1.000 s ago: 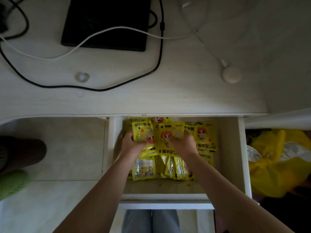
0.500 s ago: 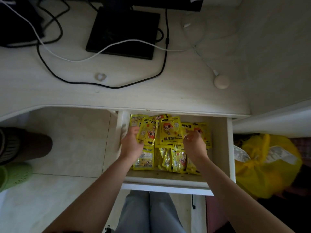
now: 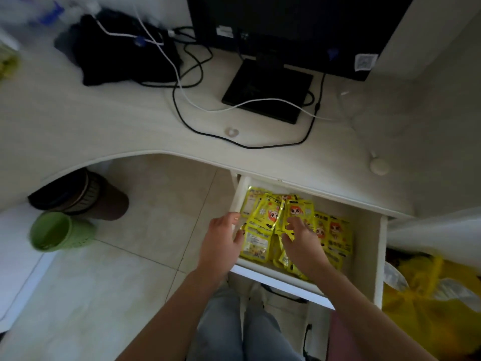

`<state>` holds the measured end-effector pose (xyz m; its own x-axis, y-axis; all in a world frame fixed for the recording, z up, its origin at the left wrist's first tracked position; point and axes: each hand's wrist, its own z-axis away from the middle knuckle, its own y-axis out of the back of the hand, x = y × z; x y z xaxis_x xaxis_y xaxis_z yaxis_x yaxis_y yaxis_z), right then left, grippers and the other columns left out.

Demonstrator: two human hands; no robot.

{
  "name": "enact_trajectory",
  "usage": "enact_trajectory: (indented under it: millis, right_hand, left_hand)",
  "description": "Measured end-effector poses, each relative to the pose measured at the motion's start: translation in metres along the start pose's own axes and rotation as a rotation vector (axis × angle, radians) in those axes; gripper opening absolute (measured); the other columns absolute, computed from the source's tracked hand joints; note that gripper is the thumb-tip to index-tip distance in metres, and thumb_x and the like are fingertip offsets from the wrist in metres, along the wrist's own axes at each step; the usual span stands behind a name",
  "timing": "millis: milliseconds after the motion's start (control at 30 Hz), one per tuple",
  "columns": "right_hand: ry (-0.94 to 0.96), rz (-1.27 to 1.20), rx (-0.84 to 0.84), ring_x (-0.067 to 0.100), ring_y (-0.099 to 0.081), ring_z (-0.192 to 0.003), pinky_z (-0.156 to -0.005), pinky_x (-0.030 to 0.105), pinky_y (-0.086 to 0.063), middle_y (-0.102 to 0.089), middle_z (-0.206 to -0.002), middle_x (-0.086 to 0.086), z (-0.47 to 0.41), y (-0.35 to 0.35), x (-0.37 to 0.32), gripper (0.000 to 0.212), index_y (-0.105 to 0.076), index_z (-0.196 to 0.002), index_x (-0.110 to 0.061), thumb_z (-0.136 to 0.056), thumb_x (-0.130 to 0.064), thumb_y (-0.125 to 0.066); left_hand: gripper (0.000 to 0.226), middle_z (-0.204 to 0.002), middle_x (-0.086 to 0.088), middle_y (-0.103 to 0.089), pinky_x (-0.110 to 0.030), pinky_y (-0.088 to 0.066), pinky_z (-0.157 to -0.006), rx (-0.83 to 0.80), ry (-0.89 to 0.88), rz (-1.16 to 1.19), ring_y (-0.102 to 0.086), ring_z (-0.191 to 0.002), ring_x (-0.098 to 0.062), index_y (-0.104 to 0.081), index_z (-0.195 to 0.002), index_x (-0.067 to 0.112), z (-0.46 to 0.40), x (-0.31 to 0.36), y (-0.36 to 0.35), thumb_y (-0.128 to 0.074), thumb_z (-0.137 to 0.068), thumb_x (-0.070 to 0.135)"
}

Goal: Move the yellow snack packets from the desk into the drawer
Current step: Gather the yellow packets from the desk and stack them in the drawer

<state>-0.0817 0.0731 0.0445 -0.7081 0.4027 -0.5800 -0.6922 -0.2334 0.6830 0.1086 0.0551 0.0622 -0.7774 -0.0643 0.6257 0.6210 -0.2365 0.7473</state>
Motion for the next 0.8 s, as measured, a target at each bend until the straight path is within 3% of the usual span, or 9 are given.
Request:
enact_trajectory:
  millis: [200,333,433,600,800]
  right_hand:
    - [0.179,0.033,-0.077,0.022,-0.058,-0.113,-0.084,0.024,-0.043,-0.059,-0.125,0.008,0.003,-0.032,-0.058,0.038,-0.049,-0.130,-0.012,-0.092,-0.014,-0.052]
    - [0.306,0.098,-0.147,0.021,-0.057,-0.110,-0.087,0.022,-0.042,-0.059,-0.121,0.008,0.004,-0.057,-0.098,0.034,-0.049,-0.127,-0.011,-0.093,-0.013,-0.050]
    - [0.366,0.148,-0.188,0.025,-0.057,-0.108,-0.090,0.030,-0.043,-0.058,-0.118,0.011,0.005,-0.078,-0.129,0.032,-0.050,-0.124,-0.010,-0.092,-0.012,-0.051]
    - [0.434,0.255,-0.264,0.025,-0.053,-0.114,-0.094,0.029,-0.038,-0.056,-0.125,0.009,0.002,-0.117,-0.185,0.036,-0.047,-0.129,-0.010,-0.093,-0.018,-0.049]
    - [0.477,0.248,-0.295,0.021,-0.054,-0.109,-0.089,0.027,-0.040,-0.056,-0.121,0.008,-0.008,-0.172,-0.264,0.035,-0.048,-0.128,-0.010,-0.094,-0.018,-0.048]
  left_hand:
    - [0.029,-0.113,-0.002,-0.062,-0.038,-0.046,-0.093,0.089,0.127,0.002,-0.052,-0.110,-0.021,-0.057,-0.121,0.014,0.034,-0.033,0.034,-0.056,-0.091,0.014]
    - [0.031,-0.116,0.003,-0.061,-0.029,-0.050,-0.091,0.151,0.232,0.004,-0.058,-0.106,-0.014,-0.055,-0.126,0.022,0.048,-0.067,0.061,-0.054,-0.094,0.020]
    - [0.033,-0.116,0.006,-0.061,-0.024,-0.048,-0.087,0.204,0.308,-0.008,-0.060,-0.103,-0.011,-0.054,-0.128,0.027,0.056,-0.100,0.087,-0.053,-0.094,0.024]
    - [0.032,-0.114,0.006,-0.064,-0.021,-0.044,-0.082,0.306,0.409,-0.023,-0.059,-0.104,-0.011,-0.055,-0.126,0.026,0.071,-0.159,0.133,-0.055,-0.094,0.025]
    - [0.031,-0.114,0.010,-0.063,-0.017,-0.041,-0.080,0.348,0.522,-0.008,-0.056,-0.097,-0.005,-0.053,-0.126,0.029,0.075,-0.239,0.191,-0.054,-0.095,0.030]
